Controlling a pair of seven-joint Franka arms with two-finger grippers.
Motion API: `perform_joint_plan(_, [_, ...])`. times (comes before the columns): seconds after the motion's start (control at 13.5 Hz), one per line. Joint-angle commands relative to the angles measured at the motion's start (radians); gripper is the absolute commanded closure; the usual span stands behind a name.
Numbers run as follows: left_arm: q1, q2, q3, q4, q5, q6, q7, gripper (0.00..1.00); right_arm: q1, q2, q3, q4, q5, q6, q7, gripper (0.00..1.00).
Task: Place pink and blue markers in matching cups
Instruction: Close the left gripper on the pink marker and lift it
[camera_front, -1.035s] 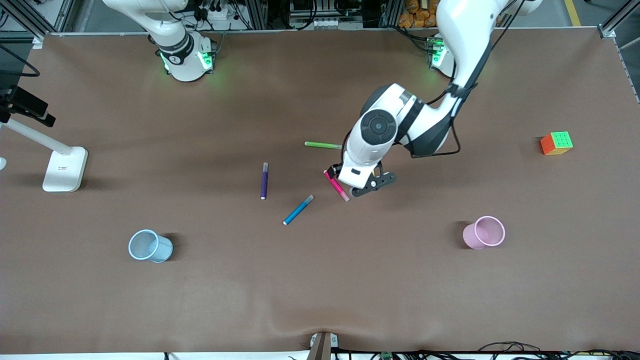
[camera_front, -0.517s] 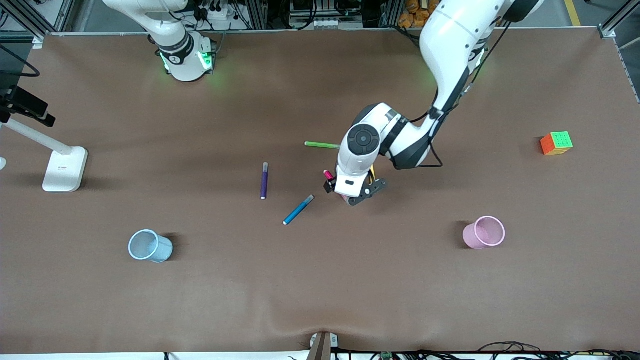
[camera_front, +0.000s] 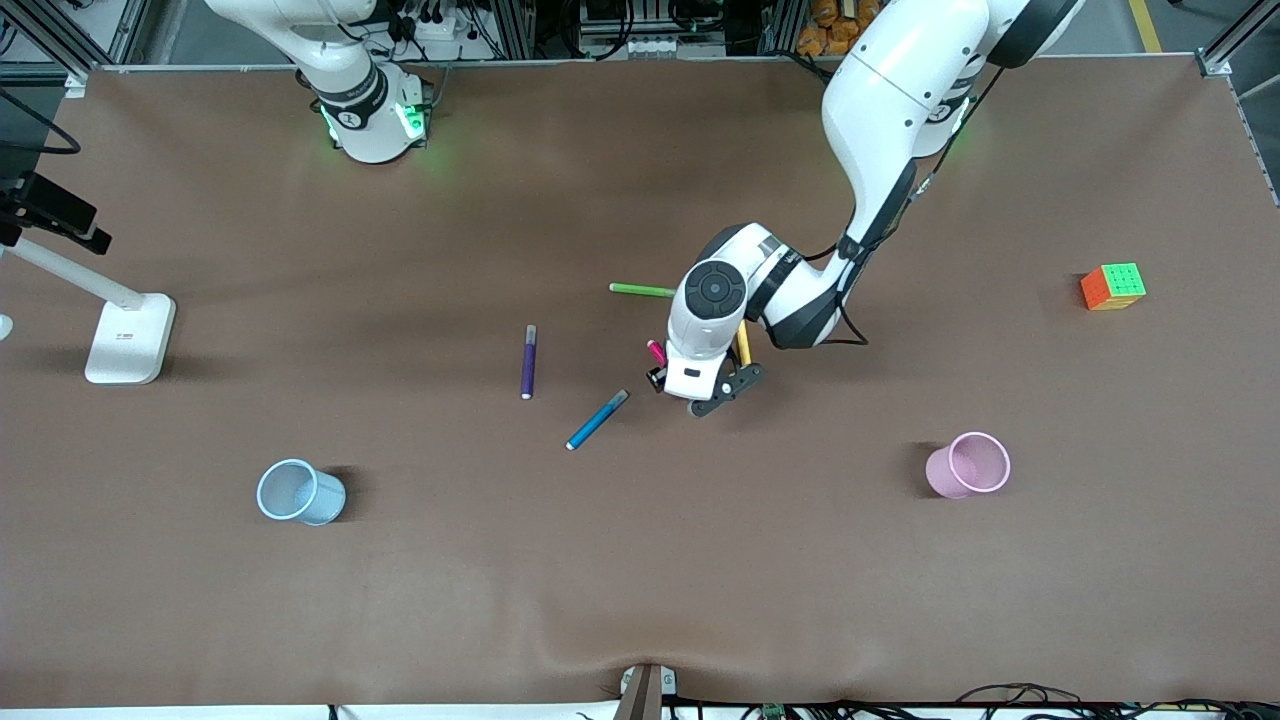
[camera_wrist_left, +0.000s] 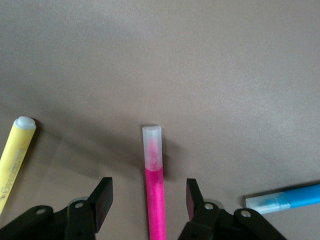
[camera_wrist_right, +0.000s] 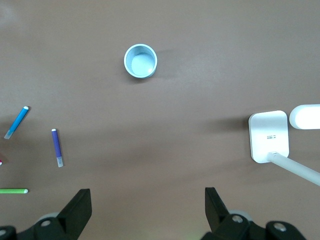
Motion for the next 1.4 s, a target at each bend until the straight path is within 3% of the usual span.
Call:
perform_joint_plan(0.0, [0.001, 0.017, 0.007, 0.019, 0.027, 0.020, -0.025, 0.37, -0.002, 0.005, 0.005, 0.007, -0.014, 0.001, -0.004, 0.00])
perform_joint_plan(0.52, [0.018, 0.063, 0.007, 0.040, 0.018, 0.035, -0.011, 0.48, -0.001, 0.005, 0.005, 0.007, -0.009, 0.001, -0.004, 0.00])
perform_joint_plan(0.59, [0.018, 0.064, 0.006, 0.048, 0.015, 0.035, -0.011, 0.57, -0.001, 0.005, 0.005, 0.008, -0.009, 0.001, -0.004, 0.00])
perform_joint_plan(0.81, [0.018, 0.060, 0.006, 0.048, 0.014, 0.035, -0.013, 1.00, -0.004, 0.025, 0.005, 0.007, -0.003, 0.011, -0.006, 0.00])
perform_joint_plan(1.18, [0.033, 0.015, 0.009, 0.048, 0.028, 0.009, -0.016, 1.00, 0.004, 0.082, 0.005, 0.004, -0.012, 0.021, -0.009, 0.00])
perform_joint_plan(1.33, [0.049, -0.043, 0.013, 0.049, 0.030, -0.070, -0.016, 1.00, 0.016, 0.131, 0.008, 0.003, -0.038, 0.026, -0.003, 0.00])
